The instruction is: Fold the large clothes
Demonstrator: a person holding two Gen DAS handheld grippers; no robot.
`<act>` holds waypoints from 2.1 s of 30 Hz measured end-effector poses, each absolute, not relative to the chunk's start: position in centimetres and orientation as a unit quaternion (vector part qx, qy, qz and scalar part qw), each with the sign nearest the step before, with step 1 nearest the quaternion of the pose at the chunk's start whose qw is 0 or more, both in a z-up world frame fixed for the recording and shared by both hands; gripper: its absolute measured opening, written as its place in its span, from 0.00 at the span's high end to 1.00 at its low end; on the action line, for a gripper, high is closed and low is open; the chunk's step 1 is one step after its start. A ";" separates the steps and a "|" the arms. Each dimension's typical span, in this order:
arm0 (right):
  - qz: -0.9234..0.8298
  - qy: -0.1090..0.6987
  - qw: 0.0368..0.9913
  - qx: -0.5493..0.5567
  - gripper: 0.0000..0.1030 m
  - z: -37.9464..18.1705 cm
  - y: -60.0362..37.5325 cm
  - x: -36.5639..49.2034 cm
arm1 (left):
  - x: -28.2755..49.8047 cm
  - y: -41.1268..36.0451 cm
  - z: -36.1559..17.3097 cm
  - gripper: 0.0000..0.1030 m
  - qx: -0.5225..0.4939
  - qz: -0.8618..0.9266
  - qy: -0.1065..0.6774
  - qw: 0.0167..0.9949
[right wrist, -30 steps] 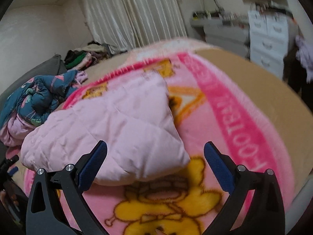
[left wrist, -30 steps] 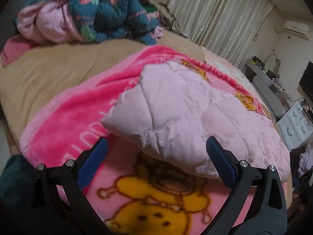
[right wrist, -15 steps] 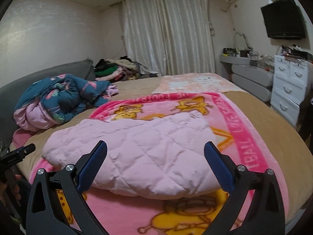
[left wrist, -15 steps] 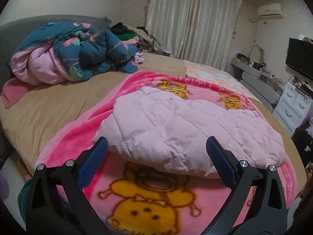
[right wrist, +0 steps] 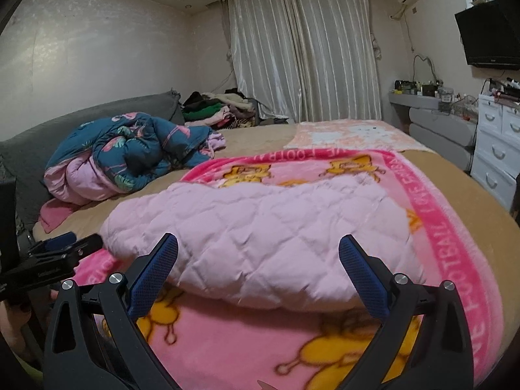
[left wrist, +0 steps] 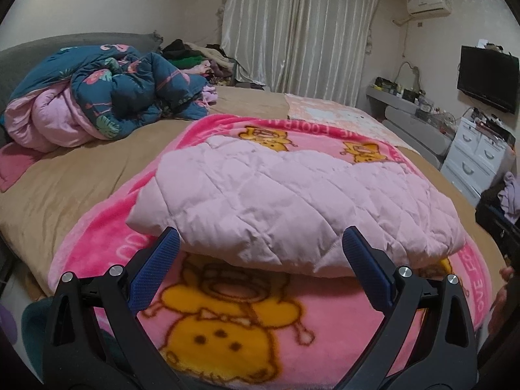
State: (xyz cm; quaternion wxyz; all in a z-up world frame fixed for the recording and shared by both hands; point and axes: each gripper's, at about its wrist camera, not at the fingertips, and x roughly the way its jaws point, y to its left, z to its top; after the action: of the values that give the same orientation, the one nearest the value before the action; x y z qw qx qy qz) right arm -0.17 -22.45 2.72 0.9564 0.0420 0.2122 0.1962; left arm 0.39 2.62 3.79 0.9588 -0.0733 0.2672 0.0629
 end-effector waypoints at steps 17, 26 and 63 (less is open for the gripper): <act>0.214 0.255 0.943 0.010 0.04 -1.5 -19.0 -1.0 | 0.4 1.9 1.4 0.09 -0.071 0.052 0.288 0.954; 0.205 0.255 0.945 0.015 0.04 -1.5 -19.4 -0.8 | 0.3 2.0 1.5 0.09 -0.070 0.048 0.286 0.955; 0.200 0.249 0.948 0.018 0.04 -1.4 -19.8 -1.1 | -0.2 1.7 2.0 0.09 -0.062 0.048 0.280 0.957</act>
State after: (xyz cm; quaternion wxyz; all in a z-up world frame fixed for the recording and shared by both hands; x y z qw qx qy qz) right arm -1.06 -19.77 -1.35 0.9476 0.0180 0.2488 0.1998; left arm -0.25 1.66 1.97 0.9567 -0.0620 0.2804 0.0477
